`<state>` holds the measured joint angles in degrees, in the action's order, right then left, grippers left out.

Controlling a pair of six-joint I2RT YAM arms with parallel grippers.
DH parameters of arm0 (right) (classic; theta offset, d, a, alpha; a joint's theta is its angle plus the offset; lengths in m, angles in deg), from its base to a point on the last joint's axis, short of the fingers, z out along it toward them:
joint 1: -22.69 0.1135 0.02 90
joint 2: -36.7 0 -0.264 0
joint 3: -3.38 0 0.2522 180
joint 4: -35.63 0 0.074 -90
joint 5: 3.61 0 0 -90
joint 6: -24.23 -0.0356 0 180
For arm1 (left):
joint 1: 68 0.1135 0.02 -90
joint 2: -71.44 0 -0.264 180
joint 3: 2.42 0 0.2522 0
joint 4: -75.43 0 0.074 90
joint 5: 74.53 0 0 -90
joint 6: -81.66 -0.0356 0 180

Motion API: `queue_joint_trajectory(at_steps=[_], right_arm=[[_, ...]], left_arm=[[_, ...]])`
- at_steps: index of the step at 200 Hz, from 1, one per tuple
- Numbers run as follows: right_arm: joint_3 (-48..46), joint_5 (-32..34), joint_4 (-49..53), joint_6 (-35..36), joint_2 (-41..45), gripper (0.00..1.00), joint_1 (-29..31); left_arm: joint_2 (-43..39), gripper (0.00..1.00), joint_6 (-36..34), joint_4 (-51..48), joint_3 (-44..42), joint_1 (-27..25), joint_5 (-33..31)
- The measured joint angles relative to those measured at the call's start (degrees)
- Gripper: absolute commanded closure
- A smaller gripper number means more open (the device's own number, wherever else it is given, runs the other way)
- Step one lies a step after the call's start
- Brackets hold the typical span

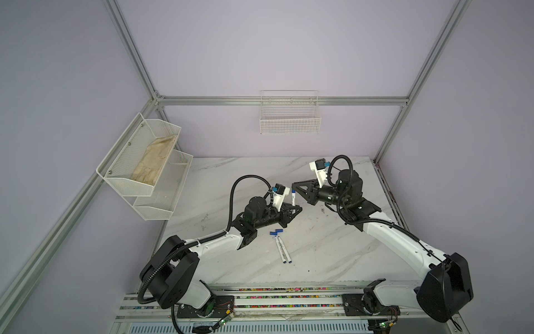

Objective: Insert the pens into the pen caps
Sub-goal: 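Push the blue cap down onto the marker with the right gripper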

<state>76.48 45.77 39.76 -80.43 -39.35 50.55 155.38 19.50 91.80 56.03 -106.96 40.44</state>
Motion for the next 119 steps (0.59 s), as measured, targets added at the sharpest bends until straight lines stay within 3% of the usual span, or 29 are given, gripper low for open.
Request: queue_joint_trajectory(at_steps=[38, 119], right_arm=[[3.02, -1.53, 5.73, 3.17, -2.19, 1.0, -0.2], [6.16, 8.61, 8.33, 7.63, -2.38, 1.0, 3.87]], left_arm=[[-0.5, 1.0, -1.62, -3.32, 0.0, 0.44, -1.09], [-5.49, 1.0, -3.45, -7.65, 0.0, 6.32, 4.55]])
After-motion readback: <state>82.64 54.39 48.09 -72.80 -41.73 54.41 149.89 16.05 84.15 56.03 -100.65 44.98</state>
